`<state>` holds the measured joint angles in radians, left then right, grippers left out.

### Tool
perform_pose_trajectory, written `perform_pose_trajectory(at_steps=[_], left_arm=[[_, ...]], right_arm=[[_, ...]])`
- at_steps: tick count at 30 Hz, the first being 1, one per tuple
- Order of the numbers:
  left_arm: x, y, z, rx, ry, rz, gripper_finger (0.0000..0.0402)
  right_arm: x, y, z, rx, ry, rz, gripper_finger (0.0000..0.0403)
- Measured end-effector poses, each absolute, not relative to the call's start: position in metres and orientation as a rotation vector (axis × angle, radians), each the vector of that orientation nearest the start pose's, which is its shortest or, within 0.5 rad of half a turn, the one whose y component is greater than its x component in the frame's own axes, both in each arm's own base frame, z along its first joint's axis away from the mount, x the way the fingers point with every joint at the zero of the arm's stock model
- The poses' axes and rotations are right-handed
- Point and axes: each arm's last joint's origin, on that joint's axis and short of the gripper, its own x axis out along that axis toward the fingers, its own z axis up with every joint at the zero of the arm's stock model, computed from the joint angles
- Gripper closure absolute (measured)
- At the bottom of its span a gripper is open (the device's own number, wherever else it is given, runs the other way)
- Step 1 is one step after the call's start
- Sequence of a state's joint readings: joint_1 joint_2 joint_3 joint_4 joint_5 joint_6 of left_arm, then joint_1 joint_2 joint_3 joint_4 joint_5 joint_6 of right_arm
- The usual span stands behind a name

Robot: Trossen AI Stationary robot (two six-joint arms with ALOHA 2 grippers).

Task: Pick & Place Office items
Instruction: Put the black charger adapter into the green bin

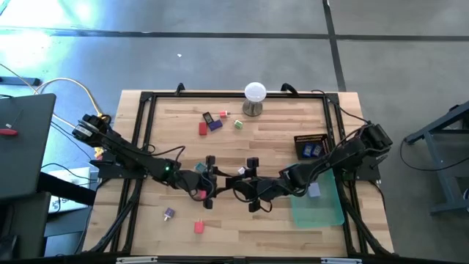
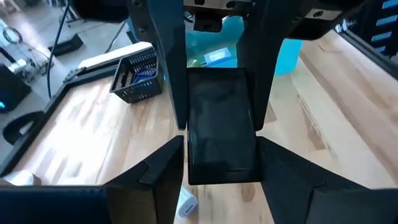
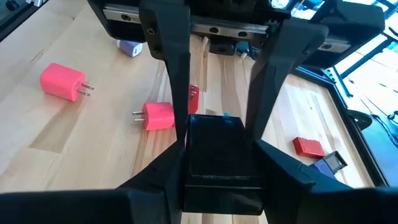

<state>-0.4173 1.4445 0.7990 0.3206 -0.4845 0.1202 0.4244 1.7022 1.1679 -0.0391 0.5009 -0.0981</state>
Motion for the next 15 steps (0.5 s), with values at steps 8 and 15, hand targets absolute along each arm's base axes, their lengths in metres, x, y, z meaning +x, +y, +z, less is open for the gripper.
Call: perform_pose_trajectory(at_steps=[8,15], left_arm=[[0.285,-0.113,0.236,0.299,0.296,0.05,0.0127],[0.286,-0.113,0.236,0.248,0.293,0.071,0.0086]], right_arm=[[0.346,0.142,0.24,-0.357,0.535,-0.032,0.0258],[0.338,0.139,0.23,-0.346,0.658,-0.051,0.0258]])
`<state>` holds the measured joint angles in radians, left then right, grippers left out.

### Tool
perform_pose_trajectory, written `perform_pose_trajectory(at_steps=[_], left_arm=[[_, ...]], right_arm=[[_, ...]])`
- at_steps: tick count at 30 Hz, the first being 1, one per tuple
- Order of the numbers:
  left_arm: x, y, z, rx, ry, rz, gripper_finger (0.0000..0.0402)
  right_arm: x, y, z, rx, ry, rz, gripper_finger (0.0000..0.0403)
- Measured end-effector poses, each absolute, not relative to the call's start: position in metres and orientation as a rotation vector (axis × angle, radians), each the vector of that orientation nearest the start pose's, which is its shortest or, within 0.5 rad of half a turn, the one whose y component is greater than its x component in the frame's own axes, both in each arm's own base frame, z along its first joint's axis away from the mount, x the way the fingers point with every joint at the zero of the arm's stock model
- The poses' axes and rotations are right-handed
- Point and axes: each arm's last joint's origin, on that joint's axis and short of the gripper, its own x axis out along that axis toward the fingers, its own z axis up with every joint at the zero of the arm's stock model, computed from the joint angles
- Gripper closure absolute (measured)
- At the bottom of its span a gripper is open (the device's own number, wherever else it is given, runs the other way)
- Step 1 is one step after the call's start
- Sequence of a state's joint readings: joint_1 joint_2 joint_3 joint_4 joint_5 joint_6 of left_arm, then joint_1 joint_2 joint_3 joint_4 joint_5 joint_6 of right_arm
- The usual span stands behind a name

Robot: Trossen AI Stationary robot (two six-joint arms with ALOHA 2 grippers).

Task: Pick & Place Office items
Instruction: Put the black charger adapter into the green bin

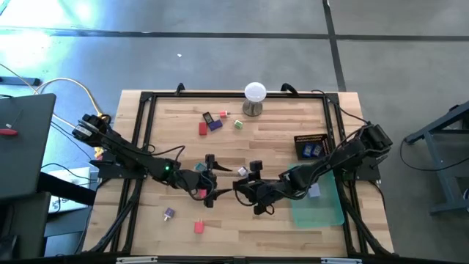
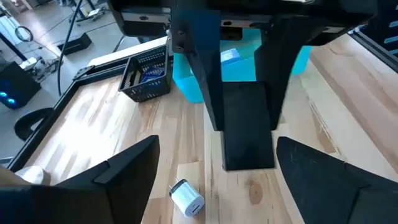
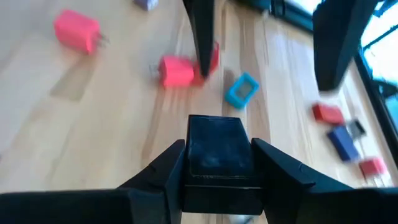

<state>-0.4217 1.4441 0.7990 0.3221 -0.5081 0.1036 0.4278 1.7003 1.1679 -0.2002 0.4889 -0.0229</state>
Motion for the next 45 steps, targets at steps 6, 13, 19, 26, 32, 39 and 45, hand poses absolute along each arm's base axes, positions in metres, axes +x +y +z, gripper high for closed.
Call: perform_pose_trajectory(at_steps=[6,13,19,26,32,39,45], left_arm=[[0.286,-0.112,0.236,0.248,0.303,0.072,0.0085],[0.285,-0.112,0.235,0.239,0.31,0.07,0.0085],[0.285,-0.112,0.234,0.232,0.319,0.071,0.0085],[0.287,-0.105,0.234,0.207,0.323,0.096,0.0085],[0.288,-0.102,0.233,0.204,0.331,0.107,0.0085],[0.289,-0.101,0.233,0.207,0.333,0.11,0.0085],[0.289,-0.099,0.233,0.2,0.333,0.119,0.0085]], right_arm=[[0.319,0.13,0.231,-0.301,0.776,-0.197,0.0258],[0.289,0.116,0.226,-0.241,0.942,-0.465,0.0259],[0.256,0.105,0.223,-0.185,1.071,-0.744,0.0259],[0.225,0.109,0.22,-0.263,1.059,-0.881,0.0259],[0.209,0.106,0.218,-0.241,1.007,-0.932,0.025],[0.194,0.098,0.219,-0.22,1.019,-1.027,0.026],[0.177,0.096,0.219,-0.178,0.996,-1.058,0.0251]])
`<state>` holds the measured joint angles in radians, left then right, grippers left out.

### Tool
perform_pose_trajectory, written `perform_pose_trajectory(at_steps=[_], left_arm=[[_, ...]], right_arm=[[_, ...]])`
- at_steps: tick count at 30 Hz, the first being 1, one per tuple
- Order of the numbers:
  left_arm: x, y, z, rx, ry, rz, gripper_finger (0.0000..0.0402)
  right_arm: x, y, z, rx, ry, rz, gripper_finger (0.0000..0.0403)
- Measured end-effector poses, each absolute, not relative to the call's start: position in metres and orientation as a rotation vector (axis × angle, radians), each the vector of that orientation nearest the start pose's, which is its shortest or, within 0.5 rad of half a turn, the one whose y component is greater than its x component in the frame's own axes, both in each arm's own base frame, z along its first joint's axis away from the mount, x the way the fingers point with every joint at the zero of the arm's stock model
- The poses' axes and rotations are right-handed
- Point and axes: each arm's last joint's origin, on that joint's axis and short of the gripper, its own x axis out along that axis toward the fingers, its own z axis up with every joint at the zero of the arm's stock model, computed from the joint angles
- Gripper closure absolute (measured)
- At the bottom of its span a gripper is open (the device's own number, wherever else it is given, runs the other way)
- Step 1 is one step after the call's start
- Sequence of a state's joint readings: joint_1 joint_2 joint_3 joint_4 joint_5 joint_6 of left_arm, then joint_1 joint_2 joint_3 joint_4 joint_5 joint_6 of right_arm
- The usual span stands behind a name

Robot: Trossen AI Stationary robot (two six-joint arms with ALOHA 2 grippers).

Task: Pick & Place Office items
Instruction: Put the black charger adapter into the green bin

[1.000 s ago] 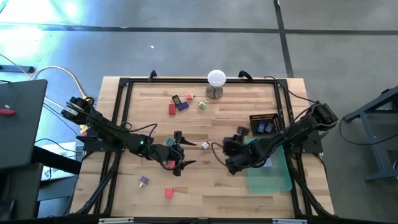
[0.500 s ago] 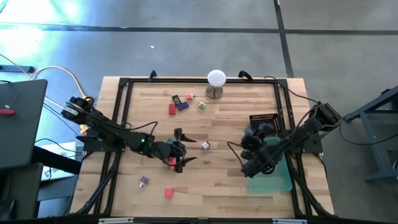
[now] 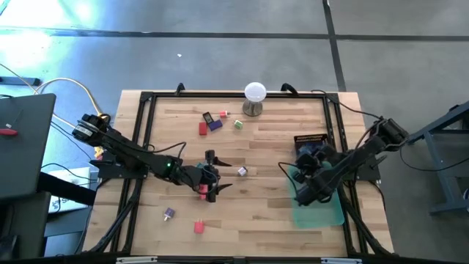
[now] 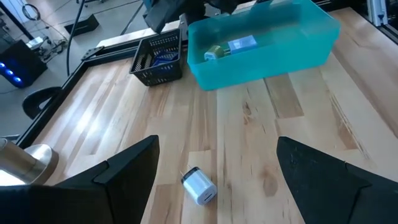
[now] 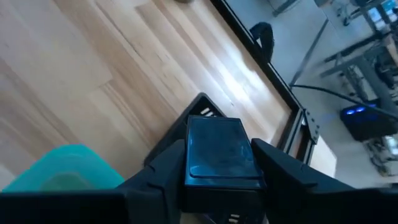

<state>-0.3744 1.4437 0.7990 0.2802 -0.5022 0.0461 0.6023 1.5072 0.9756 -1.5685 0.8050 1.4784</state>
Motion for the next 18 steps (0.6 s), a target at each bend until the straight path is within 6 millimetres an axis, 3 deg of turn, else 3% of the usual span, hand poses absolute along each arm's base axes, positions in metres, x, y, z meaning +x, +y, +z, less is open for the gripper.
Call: perform_pose_trajectory(at_steps=[12,18], left_arm=[[0.288,-0.099,0.231,0.193,0.357,0.12,0.0085],[0.288,-0.099,0.231,0.191,0.356,0.12,0.0085]], right_arm=[[0.143,0.073,0.207,0.038,0.986,-1.191,0.0247],[0.141,0.057,0.206,0.223,0.916,-1.326,0.0257]])
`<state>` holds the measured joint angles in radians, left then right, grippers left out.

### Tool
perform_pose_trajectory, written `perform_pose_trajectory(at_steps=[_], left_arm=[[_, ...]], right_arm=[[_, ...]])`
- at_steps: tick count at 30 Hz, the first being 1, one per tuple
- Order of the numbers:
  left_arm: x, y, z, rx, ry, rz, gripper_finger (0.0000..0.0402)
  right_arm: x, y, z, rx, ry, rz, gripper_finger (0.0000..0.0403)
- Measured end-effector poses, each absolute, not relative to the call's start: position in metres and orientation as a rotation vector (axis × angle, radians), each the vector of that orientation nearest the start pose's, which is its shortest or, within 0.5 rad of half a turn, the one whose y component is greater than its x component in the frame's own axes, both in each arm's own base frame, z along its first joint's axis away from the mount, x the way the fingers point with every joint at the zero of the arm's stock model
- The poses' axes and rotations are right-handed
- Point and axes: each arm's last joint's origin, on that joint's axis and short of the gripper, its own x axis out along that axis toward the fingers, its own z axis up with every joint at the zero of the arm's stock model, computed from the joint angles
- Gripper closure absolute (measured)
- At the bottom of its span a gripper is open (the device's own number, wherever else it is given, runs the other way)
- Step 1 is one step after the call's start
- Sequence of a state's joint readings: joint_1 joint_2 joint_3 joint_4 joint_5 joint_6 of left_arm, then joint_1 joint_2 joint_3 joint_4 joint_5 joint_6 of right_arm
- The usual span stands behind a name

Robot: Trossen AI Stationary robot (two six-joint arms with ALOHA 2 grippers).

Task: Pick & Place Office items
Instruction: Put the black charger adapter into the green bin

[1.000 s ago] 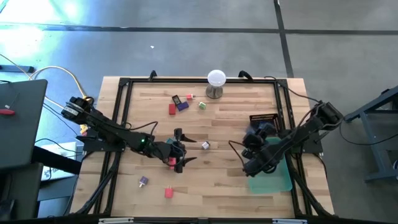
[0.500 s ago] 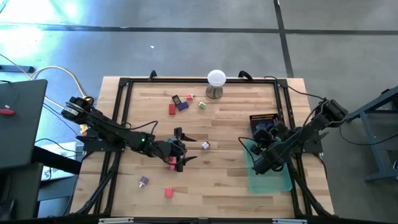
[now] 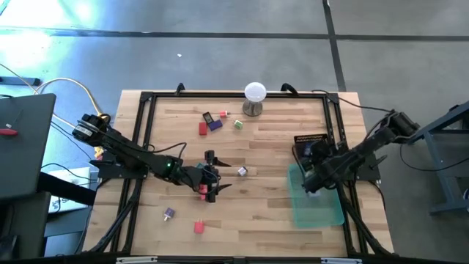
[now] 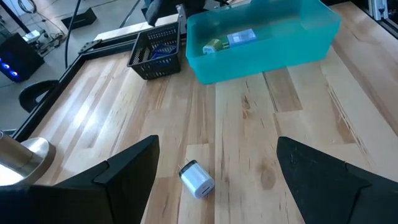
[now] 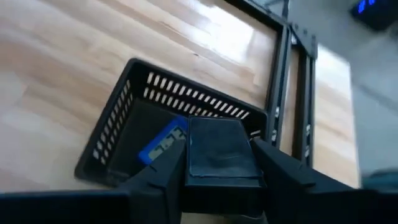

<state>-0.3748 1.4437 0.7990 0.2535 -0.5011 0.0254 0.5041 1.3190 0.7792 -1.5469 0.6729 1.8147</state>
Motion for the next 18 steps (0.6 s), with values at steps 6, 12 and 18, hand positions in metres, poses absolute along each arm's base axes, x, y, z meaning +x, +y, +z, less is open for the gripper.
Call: perform_pose_trajectory(at_steps=[6,12,18], left_arm=[[0.288,-0.099,0.231,0.191,0.356,0.12,0.0085],[0.288,-0.099,0.231,0.185,0.356,0.121,0.0085],[0.288,-0.098,0.23,0.174,0.366,0.124,0.0085]], right_arm=[[0.154,0.045,0.202,0.421,0.856,-1.381,0.0242],[0.164,0.031,0.199,0.486,0.849,-1.419,0.0235],[0.166,0.02,0.187,0.51,0.861,-1.43,0.0253]])
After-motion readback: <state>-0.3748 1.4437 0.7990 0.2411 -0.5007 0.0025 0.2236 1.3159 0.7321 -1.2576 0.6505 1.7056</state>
